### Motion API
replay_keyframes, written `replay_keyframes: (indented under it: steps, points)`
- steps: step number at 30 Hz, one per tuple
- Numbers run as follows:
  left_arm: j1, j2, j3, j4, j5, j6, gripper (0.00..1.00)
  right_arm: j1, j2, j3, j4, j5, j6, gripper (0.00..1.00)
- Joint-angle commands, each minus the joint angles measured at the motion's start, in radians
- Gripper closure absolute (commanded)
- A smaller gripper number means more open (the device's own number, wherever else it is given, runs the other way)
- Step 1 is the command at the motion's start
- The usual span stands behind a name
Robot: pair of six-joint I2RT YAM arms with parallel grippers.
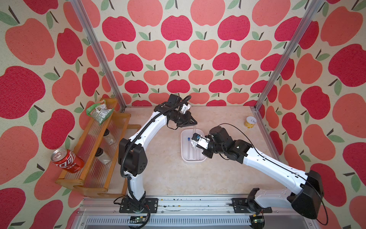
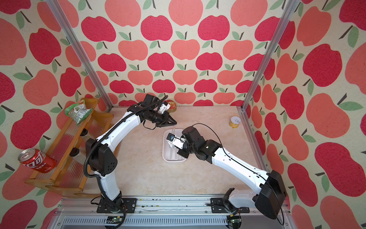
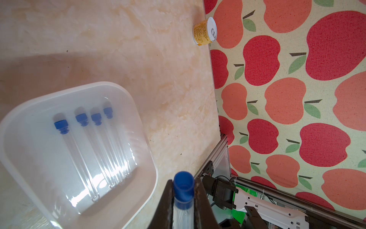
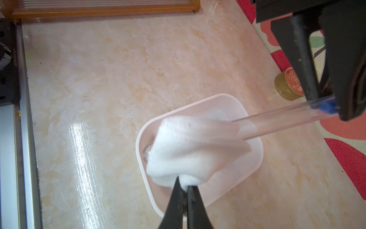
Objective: Wipe the exteriors of test tubes
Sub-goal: Wipe the dirt from the test tube.
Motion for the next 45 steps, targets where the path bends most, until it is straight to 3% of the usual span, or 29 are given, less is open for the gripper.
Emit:
replay_keyframes:
  steps: [1, 17, 35, 40, 45]
  points:
    - [-0.001, -0.016, 0.003, 0.007, 0.028, -0.009, 0.85, -0.018, 0.016, 0.015, 0.002, 0.022, -0.016, 1.00]
    - [-0.008, -0.022, -0.009, 0.010, 0.036, -0.005, 0.85, -0.135, 0.182, 0.222, -0.004, -0.004, -0.017, 1.00]
    - [0.002, -0.012, 0.002, 0.010, 0.028, -0.007, 0.85, 0.028, 0.024, 0.127, -0.142, -0.049, 0.086, 1.00]
    - [-0.011, 0.003, 0.032, -0.042, -0.011, 0.025, 0.85, 0.027, 0.073, 0.221, -0.284, -0.062, 0.075, 1.00]
    - [-0.027, 0.016, 0.060, -0.083, -0.064, 0.046, 0.85, 0.027, 0.186, 0.394, -0.485, 0.029, 0.036, 1.00]
